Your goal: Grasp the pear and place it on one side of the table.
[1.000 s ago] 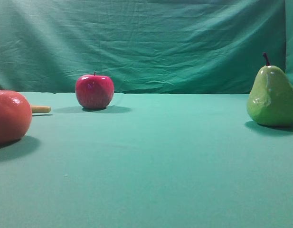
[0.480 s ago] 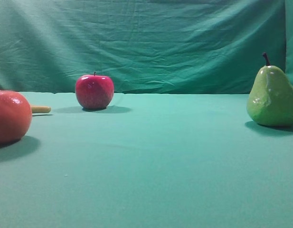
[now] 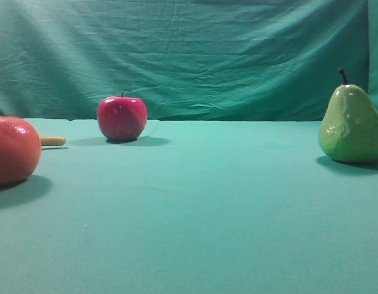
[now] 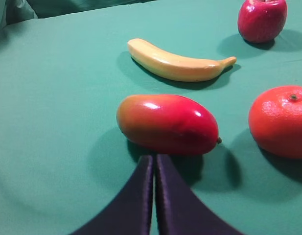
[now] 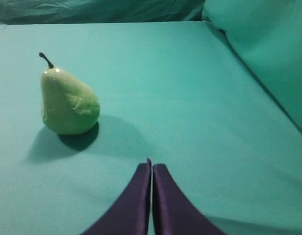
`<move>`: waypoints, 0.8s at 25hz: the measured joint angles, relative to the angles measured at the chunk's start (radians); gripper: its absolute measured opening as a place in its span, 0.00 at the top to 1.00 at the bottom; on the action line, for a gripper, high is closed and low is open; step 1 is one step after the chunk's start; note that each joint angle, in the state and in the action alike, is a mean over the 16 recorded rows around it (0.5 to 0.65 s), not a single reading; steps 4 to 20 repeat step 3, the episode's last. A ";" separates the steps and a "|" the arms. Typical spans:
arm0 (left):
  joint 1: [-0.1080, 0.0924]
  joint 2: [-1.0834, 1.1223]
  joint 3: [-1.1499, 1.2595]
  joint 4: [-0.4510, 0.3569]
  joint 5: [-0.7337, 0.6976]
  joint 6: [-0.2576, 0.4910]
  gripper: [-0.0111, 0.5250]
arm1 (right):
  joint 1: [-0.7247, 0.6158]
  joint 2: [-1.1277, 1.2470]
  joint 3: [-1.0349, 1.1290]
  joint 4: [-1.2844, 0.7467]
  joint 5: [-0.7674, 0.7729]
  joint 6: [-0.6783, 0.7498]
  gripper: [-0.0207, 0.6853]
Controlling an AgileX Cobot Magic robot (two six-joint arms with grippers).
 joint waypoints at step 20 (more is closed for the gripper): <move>0.000 0.000 0.000 0.000 0.000 0.000 0.98 | 0.000 0.000 0.000 0.000 0.000 0.000 0.97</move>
